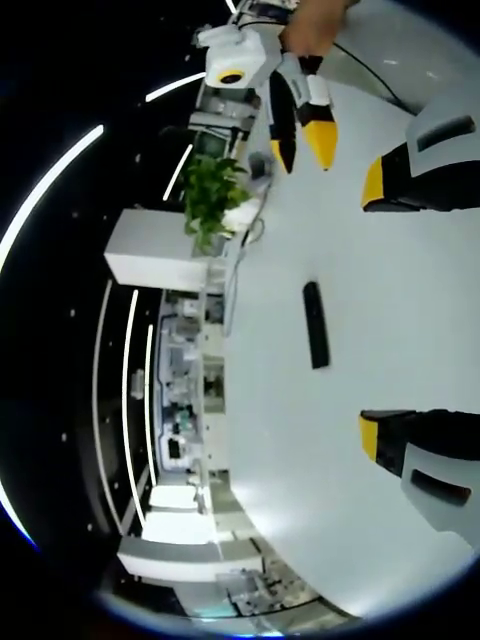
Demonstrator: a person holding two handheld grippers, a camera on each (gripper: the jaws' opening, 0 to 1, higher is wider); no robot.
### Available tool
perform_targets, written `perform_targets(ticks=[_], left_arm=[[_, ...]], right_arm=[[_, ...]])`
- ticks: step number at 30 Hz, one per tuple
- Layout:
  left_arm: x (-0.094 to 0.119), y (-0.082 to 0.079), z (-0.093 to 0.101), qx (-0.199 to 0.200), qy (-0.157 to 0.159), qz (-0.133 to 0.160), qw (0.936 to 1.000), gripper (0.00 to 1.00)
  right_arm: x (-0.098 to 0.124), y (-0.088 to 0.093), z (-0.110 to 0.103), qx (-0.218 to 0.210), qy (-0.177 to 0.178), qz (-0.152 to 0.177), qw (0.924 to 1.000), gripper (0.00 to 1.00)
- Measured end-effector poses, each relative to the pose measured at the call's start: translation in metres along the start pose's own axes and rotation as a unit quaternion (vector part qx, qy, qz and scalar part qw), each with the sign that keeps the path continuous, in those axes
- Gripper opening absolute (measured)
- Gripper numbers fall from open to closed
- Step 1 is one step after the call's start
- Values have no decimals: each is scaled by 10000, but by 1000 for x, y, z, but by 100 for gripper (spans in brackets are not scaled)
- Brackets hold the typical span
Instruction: Press the specified remote control buttons in sequence, fully releasing each button before pressing the next.
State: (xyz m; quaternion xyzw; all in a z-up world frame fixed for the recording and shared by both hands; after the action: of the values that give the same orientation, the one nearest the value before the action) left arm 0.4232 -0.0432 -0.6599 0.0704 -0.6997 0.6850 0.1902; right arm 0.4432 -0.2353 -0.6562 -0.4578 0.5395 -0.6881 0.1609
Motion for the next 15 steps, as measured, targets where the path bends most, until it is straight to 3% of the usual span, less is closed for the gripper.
perform_targets(ticks=[15], left_arm=[[-1, 0, -1, -1, -9, 15, 10000, 83]], right_arm=[[-1, 1, 2, 41, 20, -49, 10000, 44]])
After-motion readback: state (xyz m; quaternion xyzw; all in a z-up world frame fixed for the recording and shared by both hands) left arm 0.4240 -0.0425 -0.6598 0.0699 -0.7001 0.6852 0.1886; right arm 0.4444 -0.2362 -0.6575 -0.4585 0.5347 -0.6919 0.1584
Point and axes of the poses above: the point that each gripper's makers call its tool centre point, and the gripper's own axes: x roughly backward along the fingers, z roughly to its right, y roughly out of its underside, the point moved 3 cm from there along x, roughly backward along the fingers, and after that the axes turned 14 degrees about -y, right-handed, at the moved point
